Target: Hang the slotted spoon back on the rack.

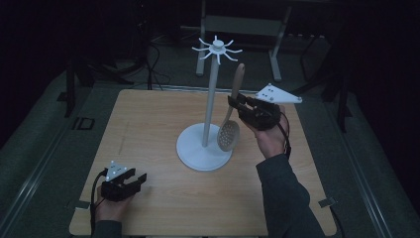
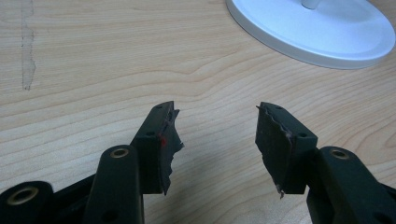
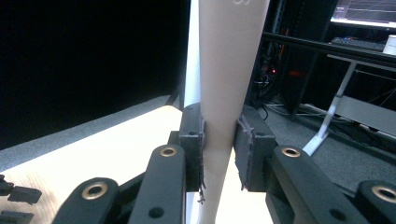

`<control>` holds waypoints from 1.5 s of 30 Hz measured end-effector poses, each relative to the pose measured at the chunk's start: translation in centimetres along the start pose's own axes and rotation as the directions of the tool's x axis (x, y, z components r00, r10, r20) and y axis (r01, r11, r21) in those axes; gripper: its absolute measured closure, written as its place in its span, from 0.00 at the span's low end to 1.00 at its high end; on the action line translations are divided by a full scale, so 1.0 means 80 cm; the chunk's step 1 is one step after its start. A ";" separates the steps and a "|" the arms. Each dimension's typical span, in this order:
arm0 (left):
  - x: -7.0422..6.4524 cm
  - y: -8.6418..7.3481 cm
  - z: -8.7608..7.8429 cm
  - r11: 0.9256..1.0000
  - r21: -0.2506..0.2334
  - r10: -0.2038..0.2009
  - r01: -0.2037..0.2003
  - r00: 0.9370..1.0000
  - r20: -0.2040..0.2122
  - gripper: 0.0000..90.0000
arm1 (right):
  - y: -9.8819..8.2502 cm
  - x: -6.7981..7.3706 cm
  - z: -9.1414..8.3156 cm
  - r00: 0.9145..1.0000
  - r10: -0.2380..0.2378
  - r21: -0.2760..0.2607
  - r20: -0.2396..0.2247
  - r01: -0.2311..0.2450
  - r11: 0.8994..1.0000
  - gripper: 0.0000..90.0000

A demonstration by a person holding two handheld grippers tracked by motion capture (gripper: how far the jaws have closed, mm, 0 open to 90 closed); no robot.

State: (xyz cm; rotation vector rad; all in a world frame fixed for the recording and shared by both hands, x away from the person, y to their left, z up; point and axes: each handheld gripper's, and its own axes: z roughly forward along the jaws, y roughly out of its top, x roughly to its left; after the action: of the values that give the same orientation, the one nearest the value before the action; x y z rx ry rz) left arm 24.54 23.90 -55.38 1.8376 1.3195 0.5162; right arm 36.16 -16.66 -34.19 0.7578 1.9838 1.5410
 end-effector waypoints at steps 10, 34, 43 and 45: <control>0.000 0.000 0.000 1.000 -0.001 0.000 0.000 1.000 0.000 0.53 | 0.010 -0.002 0.000 1.000 0.012 -0.018 0.011 -0.012 1.000 0.82; 0.001 0.000 -0.001 1.000 -0.006 -0.005 0.005 1.000 0.000 0.53 | 0.020 0.000 0.020 1.000 0.020 0.008 -0.003 -0.020 1.000 0.82; 0.001 0.000 -0.001 1.000 -0.004 -0.004 0.004 1.000 -0.003 0.53 | 0.021 0.001 0.025 1.000 0.026 0.009 -0.011 -0.026 1.000 0.82; 0.001 0.000 -0.001 1.000 -0.003 -0.004 0.004 1.000 -0.004 0.53 | 0.021 0.001 0.026 1.000 0.027 0.010 -0.012 -0.027 1.000 0.82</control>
State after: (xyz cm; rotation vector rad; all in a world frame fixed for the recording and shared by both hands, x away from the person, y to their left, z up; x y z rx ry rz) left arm 24.49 24.02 -55.37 1.8323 1.3236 0.5194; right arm 37.76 -14.85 -33.03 0.7835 1.9994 1.5558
